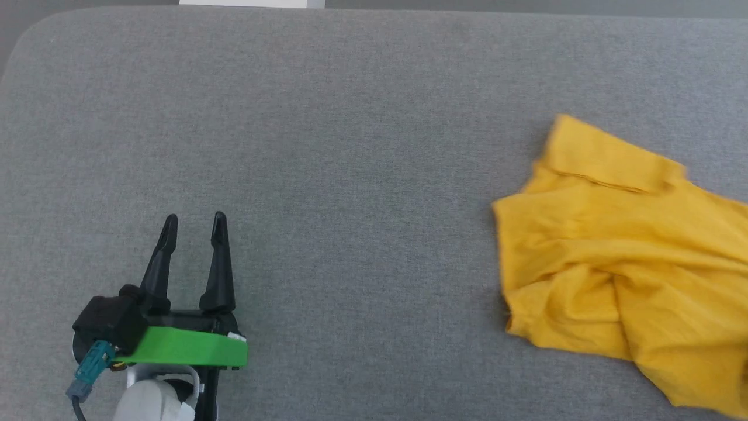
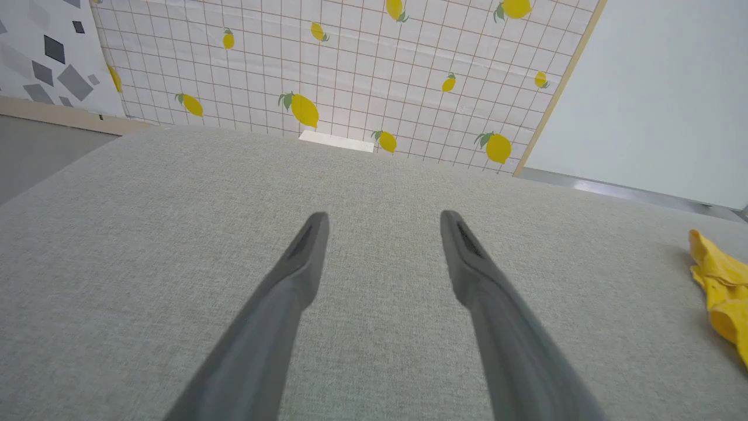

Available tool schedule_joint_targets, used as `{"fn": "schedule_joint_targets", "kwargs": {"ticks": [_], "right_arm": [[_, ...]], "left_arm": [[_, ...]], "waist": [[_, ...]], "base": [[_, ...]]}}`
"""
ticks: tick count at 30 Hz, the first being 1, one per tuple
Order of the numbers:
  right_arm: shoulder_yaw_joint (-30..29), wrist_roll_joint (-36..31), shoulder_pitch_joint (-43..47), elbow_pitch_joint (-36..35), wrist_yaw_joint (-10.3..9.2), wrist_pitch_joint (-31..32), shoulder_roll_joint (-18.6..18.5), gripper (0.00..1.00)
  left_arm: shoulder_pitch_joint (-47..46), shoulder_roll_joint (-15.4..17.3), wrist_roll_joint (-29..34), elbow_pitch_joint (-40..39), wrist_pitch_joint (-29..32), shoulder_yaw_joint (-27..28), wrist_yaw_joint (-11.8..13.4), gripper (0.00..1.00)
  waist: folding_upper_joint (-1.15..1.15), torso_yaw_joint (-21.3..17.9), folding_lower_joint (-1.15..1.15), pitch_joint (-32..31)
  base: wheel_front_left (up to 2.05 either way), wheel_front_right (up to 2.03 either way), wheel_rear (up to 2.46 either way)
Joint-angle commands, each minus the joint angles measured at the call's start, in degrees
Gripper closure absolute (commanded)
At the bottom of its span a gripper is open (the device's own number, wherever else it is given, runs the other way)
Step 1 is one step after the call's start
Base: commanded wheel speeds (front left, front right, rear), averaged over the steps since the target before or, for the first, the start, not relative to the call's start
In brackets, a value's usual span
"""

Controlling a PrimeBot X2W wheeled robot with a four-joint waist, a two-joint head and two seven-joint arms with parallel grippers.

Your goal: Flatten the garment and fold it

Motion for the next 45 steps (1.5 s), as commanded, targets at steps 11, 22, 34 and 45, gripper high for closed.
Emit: {"fn": "schedule_joint_targets", "kwargs": {"ticks": [11, 22, 34, 45], "right_arm": [[1.45, 9.66, 7.32, 1.74, -0.1, -5.61, 0.4, 0.0], [22.44, 10.53, 0.16, -22.06, -0.1, 4.42, 0.41, 0.0], [39.51, 6.68, -4.71, -15.4, -0.1, 27.85, -2.55, 0.0], [39.98, 3.78, -9.76, -2.0, -0.1, 29.26, -1.51, 1.0]], "left_arm": [[0.29, 1.02, -0.57, 0.68, -0.21, -0.35, -0.39, 0.0], [0.3, 0.36, -0.88, 0.34, -0.21, -1.38, -0.4, 0.0], [-0.48, -0.26, -1.76, 0.96, -0.21, -0.82, -0.4, 0.0], [-1.27, -0.51, -2.27, 1.54, -0.21, -1.35, -0.4, 0.0]], "waist": [[0.0, -0.04, 0.0, -0.93], [0.0, 1.96, 0.0, -1.79], [0.0, 4.75, 0.0, -0.52], [0.0, 6.38, 0.0, -0.28]], "base": [[0.0, 0.0, 0.0], [0.0, 0.0, 0.0], [0.0, 0.0, 0.0], [0.0, 0.0, 0.0]]}}
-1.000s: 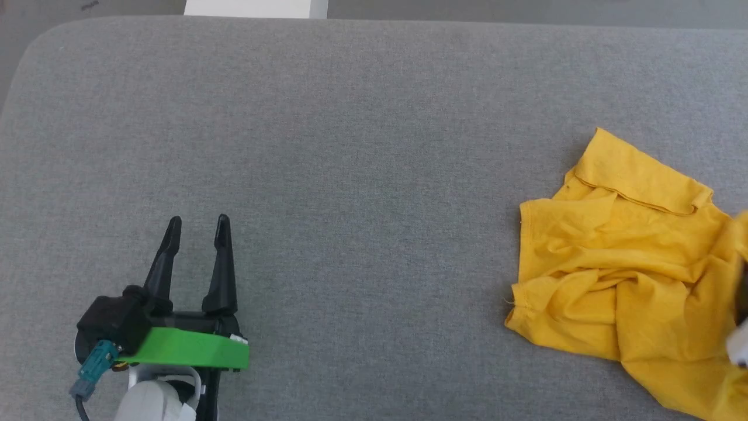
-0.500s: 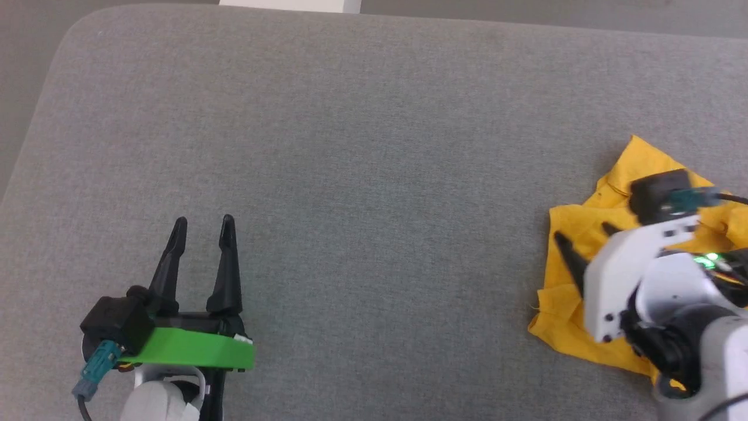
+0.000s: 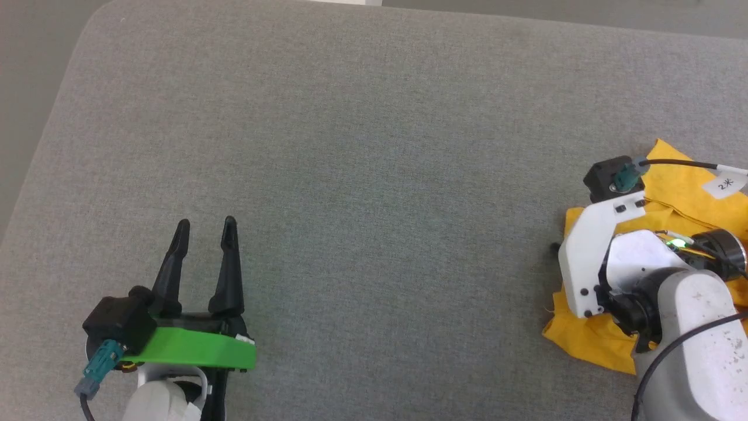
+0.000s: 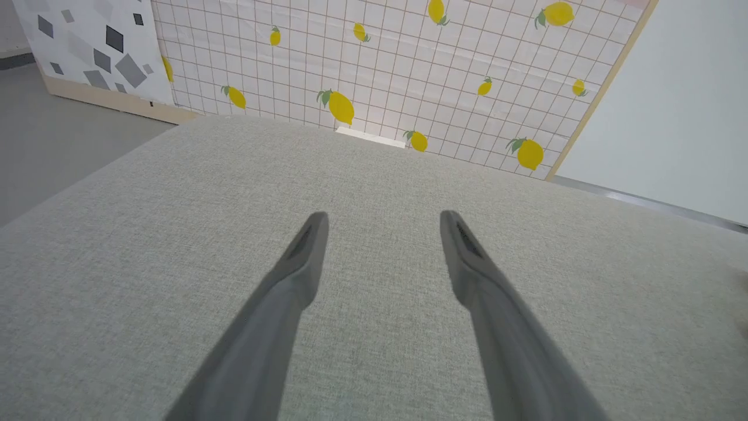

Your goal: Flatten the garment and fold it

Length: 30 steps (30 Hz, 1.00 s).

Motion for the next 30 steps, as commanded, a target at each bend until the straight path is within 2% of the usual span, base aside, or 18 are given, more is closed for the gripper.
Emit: {"fn": "schedule_joint_targets", "kwargs": {"ticks": [1, 8, 12, 16, 19, 24, 25, 27, 28, 29, 30], "right_arm": [[0.39, 0.07, -0.45, 1.7, 0.21, -0.99, 0.32, 1.0], [1.23, 3.4, -7.69, 0.04, 0.21, -7.07, 1.36, 1.0], [3.66, 3.54, -15.37, 1.92, 0.21, -12.4, 1.86, 1.0], [5.66, 2.45, -24.75, 9.1, 0.21, -19.6, 2.04, 1.0], [5.78, 2.34, -30.6, 17.71, 0.21, -24.94, 2.07, 1.0], [3.24, 0.45, -34.5, 32.99, 0.21, -29.92, 2.08, 1.0], [2.36, -0.1, -34.87, 35.7, 0.21, -30.79, 2.08, 0.9], [1.95, -1.26, -35.46, 39.47, 0.21, -32.01, 2.08, 0.8], [1.71, -1.4, -35.85, 41.38, 0.21, -32.68, 2.08, 0.62], [1.58, -1.32, -36.32, 42.9, 0.21, -33.47, 2.08, 0.36], [1.96, -1.11, -36.76, 43.88, 0.21, -34.12, 2.08, 0.0]], "left_arm": [[-1.08, -0.23, -0.24, 0.03, -0.21, 0.15, -0.4, 0.0], [-0.8, -0.33, -0.25, -0.25, -0.21, 0.61, -0.4, 0.0], [-1.19, -0.5, -0.62, -0.44, -0.21, 0.11, -0.4, 0.0], [-2.23, -0.53, -1.0, -0.41, -0.21, -0.9, -0.4, 0.0], [-3.36, -0.49, -1.42, 0.22, -0.21, -2.3, -0.4, 0.0], [-5.25, -0.64, -2.33, 1.9, -0.21, -4.95, -0.4, 0.0], [-5.61, -0.73, -2.52, 2.21, -0.21, -5.38, -0.4, 0.0], [-6.01, -0.86, -2.71, 2.61, -0.21, -5.73, -0.4, 0.0], [-6.14, -0.94, -2.79, 2.79, -0.21, -5.79, -0.4, 0.0], [-6.17, -1.01, -2.82, 2.92, -0.21, -5.81, -0.4, 0.0], [-6.11, -1.05, -2.79, 3.03, -0.21, -5.74, -0.4, 0.0]], "waist": [[0.0, 0.14, 0.0, -0.07], [0.0, 0.15, 0.0, 0.09], [0.0, 0.21, 0.0, 0.86], [0.0, 1.07, 0.0, 2.13], [0.0, 2.61, 0.0, 2.82], [0.0, 6.08, 0.0, 3.31], [0.0, 6.77, 0.0, 3.35], [0.0, 7.43, 0.0, 3.25], [0.0, 7.63, 0.0, 3.14], [0.0, 7.68, 0.0, 2.97], [0.0, 7.59, 0.0, 2.74]], "base": [[0.0, 0.0, 0.0], [0.0, 0.0, 0.0], [0.0, 0.0, 0.0], [0.0, 0.0, 0.0], [0.0, 0.0, 0.0], [0.0, 0.0, 0.0], [0.0, 0.0, 0.0], [0.0, 0.0, 0.0], [0.0, 0.0, 0.0], [0.0, 0.0, 0.0], [0.0, 0.0, 0.0]]}}
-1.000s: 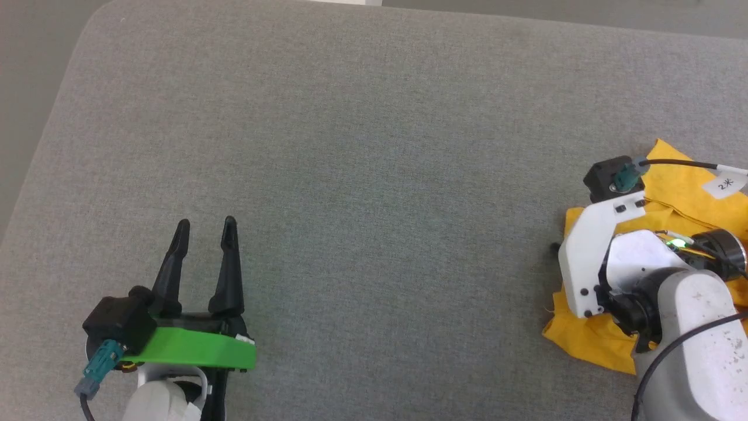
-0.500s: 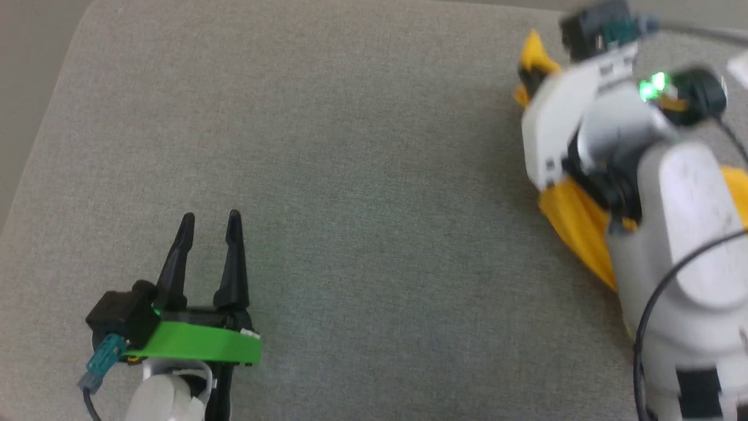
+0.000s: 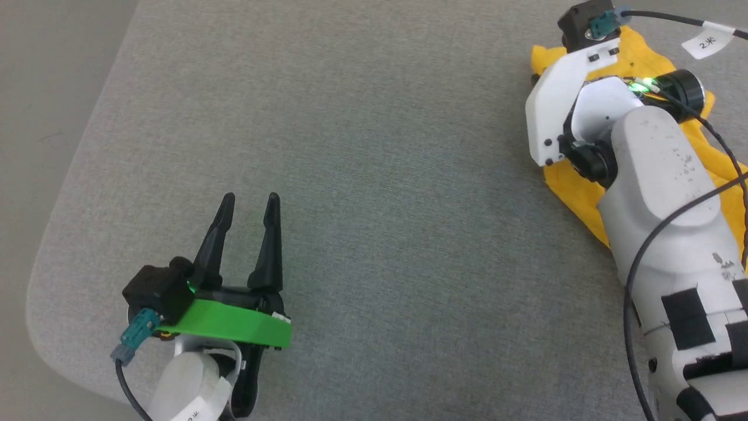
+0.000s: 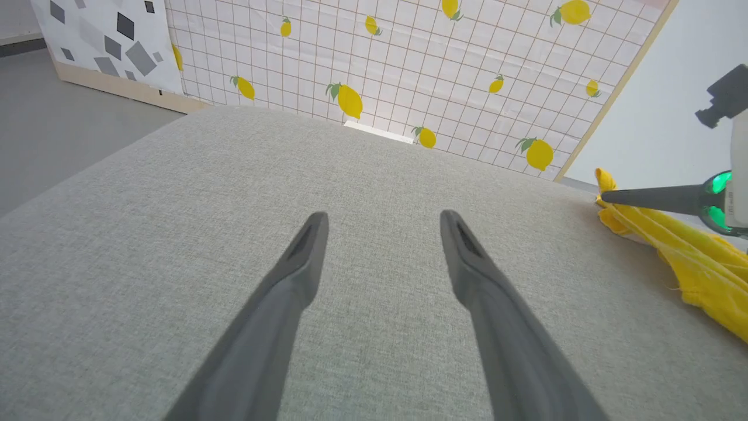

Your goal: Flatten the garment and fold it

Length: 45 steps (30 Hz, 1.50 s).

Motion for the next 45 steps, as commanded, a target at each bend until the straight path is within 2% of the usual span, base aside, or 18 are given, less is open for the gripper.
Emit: {"fn": "schedule_joint_targets", "kwargs": {"ticks": [1, 6, 10, 15, 18, 22, 24, 28, 31, 36, 41, 45], "right_arm": [[0.64, 0.79, -2.05, 0.75, 0.2, -1.3, -0.03, 0.0], [3.37, 5.55, -4.48, 1.43, 0.2, -4.37, -0.03, 0.0], [2.45, 6.99, -3.87, -2.28, 0.2, -6.42, -0.03, 0.0], [-3.51, 4.88, 5.12, -15.83, 0.2, -8.82, -0.03, 0.0], [-8.09, 3.44, 15.26, -28.23, 0.2, -9.78, -0.03, 0.0], [-13.57, 5.95, 29.77, -43.42, 0.2, -11.83, -0.03, 0.0], [-16.18, 7.81, 36.38, -48.93, 0.2, -14.02, -0.03, 0.0], [-20.4, 9.94, 47.31, -54.78, 0.2, -22.08, -0.03, 0.0], [-21.63, 10.95, 53.46, -54.93, 0.2, -29.03, -0.03, 0.0], [-19.91, 13.81, 60.62, -47.94, 0.2, -39.14, -0.03, 0.0], [-16.14, 16.61, 62.24, -42.61, 0.2, -42.25, -0.03, 0.0], [-15.5, 16.34, 61.18, -41.42, 0.2, -42.8, -0.03, 0.0]], "left_arm": [[-0.64, -0.2, -0.63, 0.23, -0.21, 0.17, -0.4, 0.0], [0.97, 0.14, 0.16, 0.14, -0.21, 1.1, -0.4, 0.0], [2.51, 0.43, 1.07, -0.58, -0.21, 2.36, -0.4, 0.0], [4.31, 0.51, 2.08, -1.94, -0.21, 3.74, -0.4, 0.0], [5.2, 0.61, 2.39, -2.73, -0.21, 4.46, -0.4, 0.0], [6.29, 0.84, 2.46, -3.61, -0.21, 5.22, -0.4, 0.0], [6.7, 0.92, 2.45, -4.09, -0.21, 5.47, -0.4, 0.0], [7.55, 0.92, 2.42, -5.16, -0.21, 6.29, -0.4, 0.0], [8.37, 0.9, 2.58, -5.88, -0.21, 6.93, -0.4, 0.0], [10.1, 1.16, 3.81, -6.31, -0.21, 7.83, -0.4, 0.0], [10.86, 1.91, 4.96, -6.5, -0.21, 8.08, -0.4, 0.0], [8.12, 5.03, 5.8, -7.68, -0.21, 4.93, -0.4, 0.0]], "waist": [[0.0, 0.04, -0.01, -0.63], [0.0, -2.53, -0.01, -2.53], [0.0, -5.11, -0.01, -4.41], [0.0, -7.65, -0.01, -5.71], [0.0, -8.87, -0.01, -6.0], [0.0, -10.31, -0.01, -6.27], [0.0, -10.84, -0.01, -6.36], [0.0, -11.82, -0.01, -6.54], [0.0, -12.5, -0.01, -6.55], [0.0, -13.75, -0.01, -6.63], [0.0, -15.06, -0.01, -6.45], [0.0, -15.61, -0.01, -6.06]], "base": [[0.0, 0.0, 0.0], [0.0, 0.0, 0.0], [0.0, 0.0, 0.0], [0.0, 0.0, 0.0], [0.0, 0.0, 0.0], [0.0, 0.0, 0.0], [0.0, 0.0, 0.0], [0.0, 0.0, 0.0], [0.0, 0.0, 0.0], [0.0, 0.0, 0.0], [0.0, 0.0, 0.0], [0.0, 0.0, 0.0]]}}
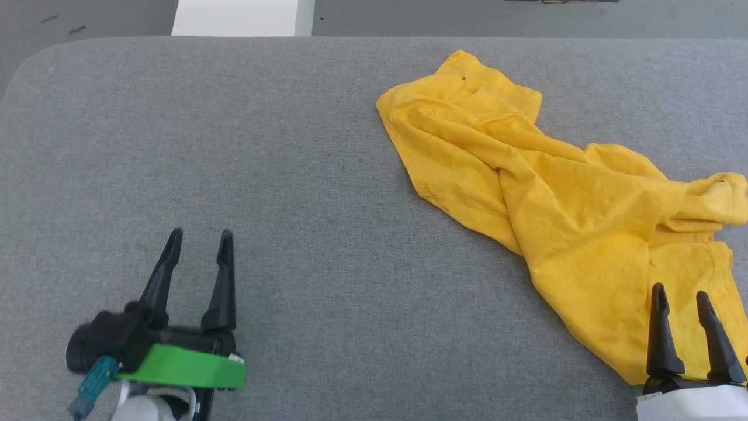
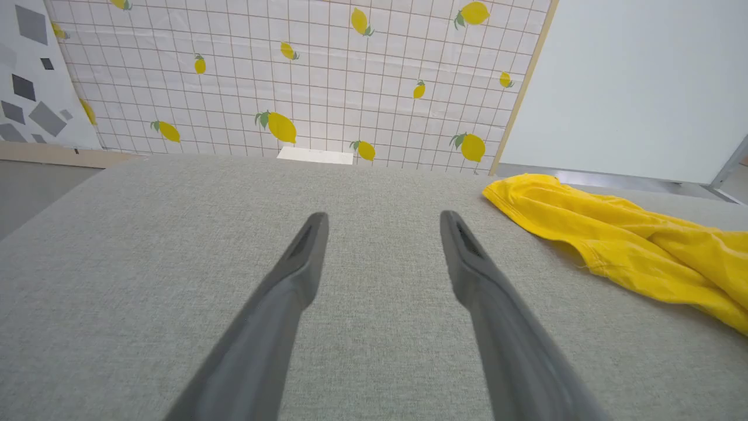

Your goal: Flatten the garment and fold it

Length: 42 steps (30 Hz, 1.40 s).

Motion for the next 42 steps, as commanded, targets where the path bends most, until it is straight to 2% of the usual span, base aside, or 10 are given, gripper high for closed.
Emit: {"fn": "schedule_joint_targets", "kwargs": {"ticks": [1, 5, 8, 11, 14, 20, 25, 30, 40, 42], "right_arm": [[-0.31, -0.44, -1.32, 0.08, 0.19, -0.65, -0.06, 0.0], [-1.43, -1.37, -1.95, 0.02, 0.19, -0.72, -0.06, 0.0], [-1.83, -1.67, -2.41, 0.05, 0.19, -0.73, -0.06, 0.0], [-1.68, -1.67, -2.77, 0.26, 0.19, -0.74, -0.06, 0.0], [-1.31, -1.63, -3.03, 0.61, 0.19, -0.74, -0.06, 0.0], [0.13, -1.53, -4.1, 0.98, 0.19, -0.75, -0.06, 0.0], [0.89, -1.54, -5.01, 1.28, 0.19, -0.75, -0.06, 0.0], [1.43, -1.24, -5.34, 1.49, 0.19, -0.75, -0.06, 0.0], [1.89, -1.17, -5.32, 1.91, 0.19, -0.75, -0.06, 0.0], [1.99, -1.24, -5.29, 2.05, 0.19, -0.75, -0.06, 0.0]], "left_arm": [[-2.69, 2.01, 0.55, -0.56, -0.2, -1.47, -0.4, 0.0], [-9.74, 5.79, -0.98, -1.22, 4.17, -7.48, -0.4, 0.0], [-15.77, 7.2, -4.36, -0.4, 12.69, -13.75, -0.4, 0.0], [-20.59, 6.53, -8.99, 0.84, 21.86, -19.14, -0.4, 0.0], [-25.0, 3.89, -13.49, 3.47, 29.94, -22.53, -0.4, 0.0], [-32.59, -0.19, -14.46, 12.74, 38.77, -26.4, 0.52, 0.0], [-37.37, -1.86, -12.33, 20.53, 40.46, -28.03, 2.1, 0.0], [-39.88, -2.78, -11.29, 27.27, 39.47, -28.21, 3.76, 0.0], [-41.67, -4.71, -14.56, 36.13, 36.59, -27.72, 4.39, 0.0], [-41.66, -4.92, -15.08, 37.33, 35.91, -28.34, 3.86, 0.0]], "waist": [[0.0, -0.18, 0.0, 0.32], [0.0, 0.14, 0.0, 0.71], [0.0, 0.32, 0.0, 0.97], [0.0, 0.37, 0.0, 1.27], [0.0, 0.31, 0.0, 1.85], [0.0, -0.9, 0.0, 3.69], [0.0, -2.56, 0.0, 5.04], [0.0, -4.29, 0.0, 5.76], [0.0, -6.63, 0.0, 5.54], [0.0, -6.97, 0.0, 5.18]], "base": [[0.0, 0.0, 0.0], [0.0, 0.0, 0.0], [0.0, 0.0, 0.0], [0.0, 0.0, 0.0], [0.0, 0.0, 0.0], [0.0, 0.0, 0.0], [0.0, 0.0, 0.0], [0.0, 0.0, 0.0], [0.0, 0.0, 0.0], [0.0, 0.0, 0.0]]}}
